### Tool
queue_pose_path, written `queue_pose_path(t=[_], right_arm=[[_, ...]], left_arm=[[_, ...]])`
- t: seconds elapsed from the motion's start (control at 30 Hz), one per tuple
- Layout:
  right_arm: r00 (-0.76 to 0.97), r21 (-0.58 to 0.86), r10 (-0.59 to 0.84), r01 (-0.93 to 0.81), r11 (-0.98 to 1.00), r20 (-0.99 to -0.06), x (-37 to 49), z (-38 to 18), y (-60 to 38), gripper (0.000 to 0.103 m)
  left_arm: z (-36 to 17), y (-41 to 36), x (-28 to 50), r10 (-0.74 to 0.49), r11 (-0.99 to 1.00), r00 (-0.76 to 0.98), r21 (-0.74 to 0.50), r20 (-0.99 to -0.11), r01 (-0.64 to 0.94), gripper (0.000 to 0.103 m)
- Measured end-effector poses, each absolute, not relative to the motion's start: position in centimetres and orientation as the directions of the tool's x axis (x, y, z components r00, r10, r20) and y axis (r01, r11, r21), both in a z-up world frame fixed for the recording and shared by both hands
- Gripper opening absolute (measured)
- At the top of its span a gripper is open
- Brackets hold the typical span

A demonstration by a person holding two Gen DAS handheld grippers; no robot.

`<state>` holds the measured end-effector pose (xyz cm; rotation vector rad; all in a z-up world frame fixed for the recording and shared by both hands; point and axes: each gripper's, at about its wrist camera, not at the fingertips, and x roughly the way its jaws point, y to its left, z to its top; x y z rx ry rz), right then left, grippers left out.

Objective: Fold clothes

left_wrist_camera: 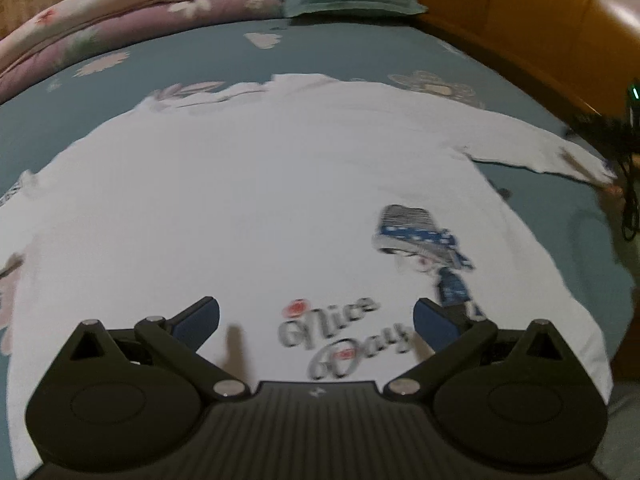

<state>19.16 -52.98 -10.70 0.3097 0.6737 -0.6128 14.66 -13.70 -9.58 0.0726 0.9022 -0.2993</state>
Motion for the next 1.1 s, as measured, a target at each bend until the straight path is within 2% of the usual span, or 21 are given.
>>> queue_pose_path(t=[0.13, 0.23, 0.37, 0.47, 0.57, 0.73, 0.8, 0.9, 0.97, 1.1], right_arm=[[0.731, 0.130, -0.192, 0.359, 0.924, -0.654, 21.1, -9.0, -46.9, 0.103], [0.742, 0.113, -0.070, 0.193, 0.975, -0.667, 23.3, -9.6, -42.0, 0.103], [0.692, -0.023, -0.081, 0.093, 0.995, -0.718, 24.8, -11.8, -38.2, 0.103], [0.653, -0.073, -0.064, 0.014, 0.997, -0.755, 23.4, -12.5, -37.5, 0.103], [0.637, -0.008, -0.020, 0.021, 1.000, -0.771, 22.8, -11.6, -39.3, 0.103], [0.681, 0.044, -0.088, 0.175, 0.984, -0.727, 23.2, -11.3, -41.4, 0.103], [0.646, 0.036, -0.087, 0.175, 0.984, -0.758, 24.0, -12.6, -41.5, 0.103], [0.648, -0.060, -0.131, 0.130, 0.990, -0.750, 23.6, -12.9, -40.3, 0.103], [0.654, -0.057, -0.119, 0.116, 0.992, -0.747, 23.4, -12.9, -40.6, 0.103], [0.659, -0.043, -0.093, 0.092, 0.995, -0.746, 23.4, -13.0, -41.2, 0.103]], left_arm=[[-9.8, -15.2, 14.0, -0.247, 0.943, 0.566, -0.061, -0.787, 0.327, 0.102], [-10.3, -15.5, 13.8, -0.233, 0.943, 0.555, -0.046, -0.799, 0.331, 0.102], [-11.4, -15.6, 13.7, -0.215, 0.944, 0.535, -0.034, -0.817, 0.328, 0.102], [-11.9, -15.4, 13.7, -0.218, 0.946, 0.526, -0.044, -0.822, 0.322, 0.102], [-11.7, -15.0, 13.8, -0.240, 0.941, 0.520, -0.065, -0.820, 0.332, 0.102], [-9.6, -14.0, 16.4, -0.298, 0.920, 0.524, -0.094, -0.798, 0.380, 0.102], [-8.0, -14.1, 18.9, -0.326, 0.910, 0.527, -0.110, -0.785, 0.400, 0.102], [-5.9, -15.4, 23.5, -0.424, 0.868, 0.513, -0.174, -0.746, 0.465, 0.102], [-5.0, -17.5, 27.0, -0.483, 0.837, 0.492, -0.217, -0.725, 0.502, 0.102], [-5.9, -21.8, 34.7, -0.527, 0.817, 0.415, -0.308, -0.742, 0.487, 0.102]])
